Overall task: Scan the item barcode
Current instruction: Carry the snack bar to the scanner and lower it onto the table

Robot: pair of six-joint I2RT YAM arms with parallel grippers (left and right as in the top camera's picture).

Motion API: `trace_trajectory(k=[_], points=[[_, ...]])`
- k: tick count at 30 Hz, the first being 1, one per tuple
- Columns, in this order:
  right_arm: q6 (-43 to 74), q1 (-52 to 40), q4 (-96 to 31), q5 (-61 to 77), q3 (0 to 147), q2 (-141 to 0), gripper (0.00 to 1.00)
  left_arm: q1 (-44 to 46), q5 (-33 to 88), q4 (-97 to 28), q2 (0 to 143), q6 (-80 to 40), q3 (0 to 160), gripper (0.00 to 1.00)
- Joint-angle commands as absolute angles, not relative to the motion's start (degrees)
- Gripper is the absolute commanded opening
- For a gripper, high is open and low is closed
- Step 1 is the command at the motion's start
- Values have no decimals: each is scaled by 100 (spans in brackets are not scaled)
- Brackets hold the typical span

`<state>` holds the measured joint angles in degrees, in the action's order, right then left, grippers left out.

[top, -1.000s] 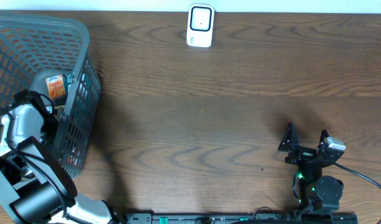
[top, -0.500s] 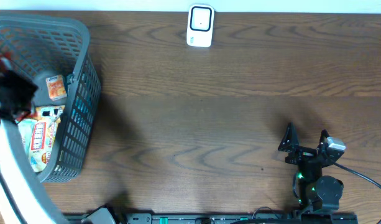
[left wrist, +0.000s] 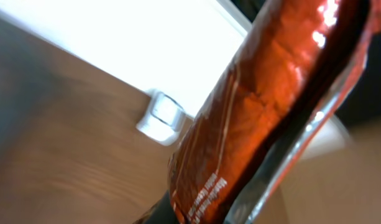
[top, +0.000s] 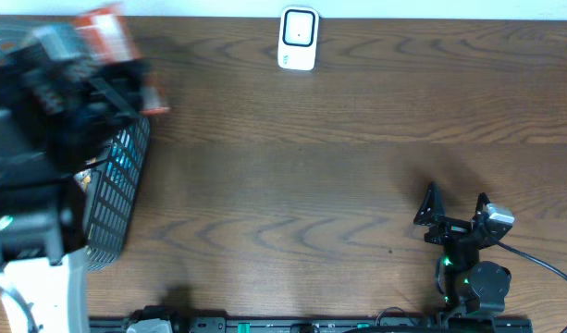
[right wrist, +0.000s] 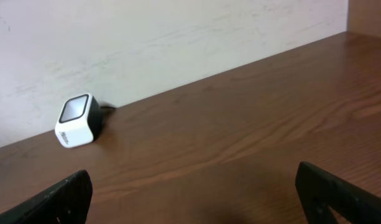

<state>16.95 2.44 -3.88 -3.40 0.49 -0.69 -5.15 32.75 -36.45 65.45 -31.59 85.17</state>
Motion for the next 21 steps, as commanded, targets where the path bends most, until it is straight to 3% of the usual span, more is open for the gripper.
trace_trajectory(k=[1,7,21], points=[[1710,224,-401,-329,32,-38,99,622,3358,-3409,7057,-2805,8357,7],[1710,224,-401,-329,32,-38,99,1951,2995,-2766,8407,-2790,8357,7],[1710,224,-401,-329,32,-38,99,2991,3822,-2237,11463,-3229,8357,7]])
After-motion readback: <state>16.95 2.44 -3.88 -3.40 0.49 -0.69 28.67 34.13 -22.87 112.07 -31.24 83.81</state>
